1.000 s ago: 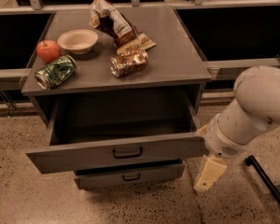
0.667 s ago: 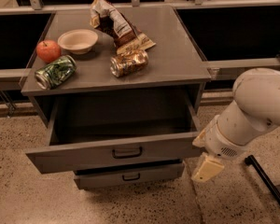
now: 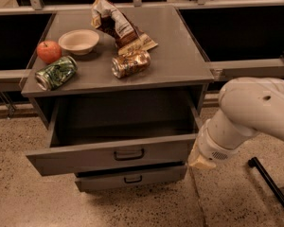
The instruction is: Close top drawer
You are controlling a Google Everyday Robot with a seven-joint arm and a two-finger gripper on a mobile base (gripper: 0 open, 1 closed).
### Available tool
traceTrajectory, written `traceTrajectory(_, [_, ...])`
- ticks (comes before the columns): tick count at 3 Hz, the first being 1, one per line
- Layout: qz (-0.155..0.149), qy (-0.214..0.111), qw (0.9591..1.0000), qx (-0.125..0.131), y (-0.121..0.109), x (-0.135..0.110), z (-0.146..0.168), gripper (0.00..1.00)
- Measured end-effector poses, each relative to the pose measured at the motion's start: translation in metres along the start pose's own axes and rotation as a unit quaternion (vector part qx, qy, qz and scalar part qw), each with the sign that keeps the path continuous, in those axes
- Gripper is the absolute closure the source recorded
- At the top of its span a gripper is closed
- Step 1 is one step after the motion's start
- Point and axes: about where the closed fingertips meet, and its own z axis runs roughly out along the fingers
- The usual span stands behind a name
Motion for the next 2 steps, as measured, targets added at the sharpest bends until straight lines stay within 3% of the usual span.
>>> traceTrajectory(1, [-0.026,0.029,0.999,0.023,-0.013,-0.003,0.04,1.0])
traceTrajectory(2, [-0.05,0.049,0.9957,0.061,-0.033,-0.004,0.074,1.0])
